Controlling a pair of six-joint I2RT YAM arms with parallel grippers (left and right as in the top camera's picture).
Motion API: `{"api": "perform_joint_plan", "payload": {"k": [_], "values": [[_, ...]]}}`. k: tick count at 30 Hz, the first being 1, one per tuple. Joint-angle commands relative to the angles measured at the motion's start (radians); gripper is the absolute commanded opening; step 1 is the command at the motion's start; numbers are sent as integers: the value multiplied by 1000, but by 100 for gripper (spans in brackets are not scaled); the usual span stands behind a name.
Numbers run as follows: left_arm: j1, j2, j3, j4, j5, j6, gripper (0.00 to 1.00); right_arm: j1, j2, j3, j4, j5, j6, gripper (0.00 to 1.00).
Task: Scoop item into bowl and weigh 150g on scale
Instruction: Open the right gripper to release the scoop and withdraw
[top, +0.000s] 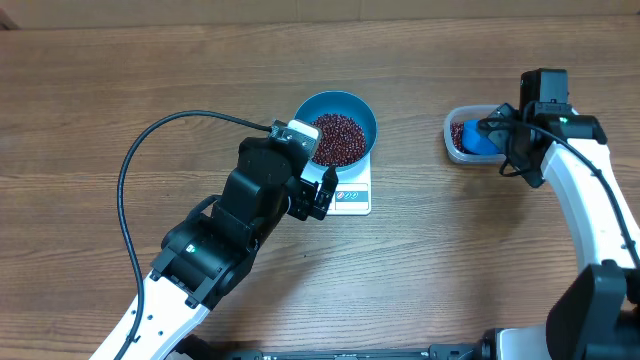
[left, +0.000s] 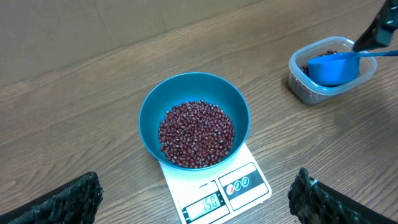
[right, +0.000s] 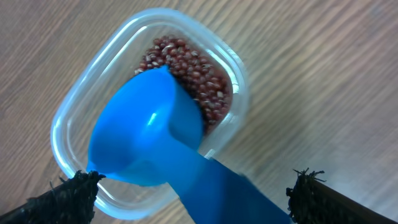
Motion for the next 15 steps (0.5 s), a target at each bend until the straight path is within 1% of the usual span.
{"api": "perform_joint_plan", "payload": {"k": [1, 6, 11, 15], "values": [[5, -3, -1, -2, -2, 19, 99, -2, -83, 54, -22, 73, -16, 100], [5, -3, -1, -2, -2, 19, 100, -2, -134, 54, -101, 106, -15, 100], [5, -3, -1, -2, -2, 19, 99, -2, -143, 53, -227, 208, 19, 100], [5, -3, -1, -1, -2, 19, 100, -2, -142, 35, -225, 226, 19, 100]]}}
